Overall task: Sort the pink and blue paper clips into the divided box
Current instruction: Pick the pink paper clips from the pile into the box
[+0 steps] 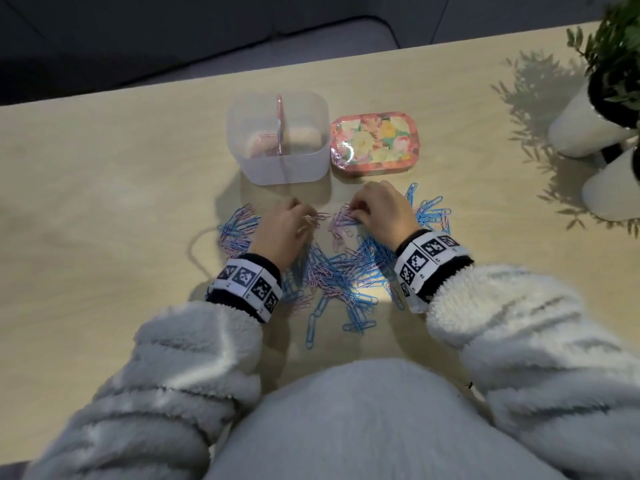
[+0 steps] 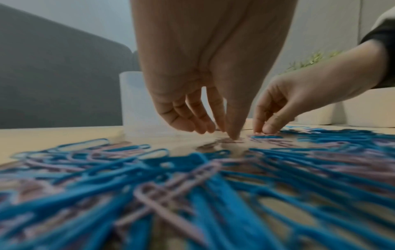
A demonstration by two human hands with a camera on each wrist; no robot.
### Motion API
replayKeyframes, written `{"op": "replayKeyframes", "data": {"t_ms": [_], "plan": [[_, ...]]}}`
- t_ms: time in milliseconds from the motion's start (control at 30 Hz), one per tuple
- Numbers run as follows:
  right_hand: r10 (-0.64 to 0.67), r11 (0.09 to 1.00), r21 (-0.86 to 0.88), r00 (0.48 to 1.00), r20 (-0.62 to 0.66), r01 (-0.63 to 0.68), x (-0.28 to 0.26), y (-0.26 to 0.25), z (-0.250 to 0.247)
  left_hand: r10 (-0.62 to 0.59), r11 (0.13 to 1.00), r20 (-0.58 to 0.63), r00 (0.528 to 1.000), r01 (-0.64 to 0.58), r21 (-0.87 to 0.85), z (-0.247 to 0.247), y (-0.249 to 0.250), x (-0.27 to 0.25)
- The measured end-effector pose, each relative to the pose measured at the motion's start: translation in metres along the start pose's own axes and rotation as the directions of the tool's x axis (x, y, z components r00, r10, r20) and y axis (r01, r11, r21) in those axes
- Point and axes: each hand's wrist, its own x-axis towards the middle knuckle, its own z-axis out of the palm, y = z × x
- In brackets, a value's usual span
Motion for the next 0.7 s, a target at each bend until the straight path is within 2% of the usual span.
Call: {"op": "replayKeyframes", "data": {"t_ms": [100, 200, 400, 467, 600, 700], "plan": [[-0.020, 0.998, 0.067, 1.000, 0.019, 0.018, 0.006, -0.007, 0.003, -0.096, 0.995, 0.010, 0.995, 0.096, 0.001, -0.006, -0.013, 0.003], [0.053, 0.983, 0.178, 0.998, -0.040, -0.045, 0.006, -0.004, 0.000, -0.151, 0.985, 0.020, 0.988, 0.152, -0.075, -0.008, -0.019, 0.007], [0.116, 0.987, 0.115, 0.993, -0.012, -0.114, -0.017, -0.013, 0.013, -0.109, 0.987, 0.061, 0.992, 0.115, -0.108, 0.004, -0.004, 0.023], [0.129, 0.987, 0.096, 0.991, -0.021, -0.126, -0.021, -0.015, 0.018, -0.094, 0.990, 0.035, 0.995, 0.097, -0.100, 0.008, 0.000, 0.025], [0.069, 0.998, 0.000, 0.996, -0.053, -0.069, -0.020, -0.017, 0.020, -0.064, 0.996, 0.048, 0.997, 0.067, -0.061, 0.015, 0.010, 0.022], [0.054, 0.998, 0.024, 0.995, -0.084, -0.053, -0.023, -0.008, 0.012, -0.079, 0.994, 0.045, 0.996, 0.082, -0.079, 0.016, 0.009, 0.022]]}}
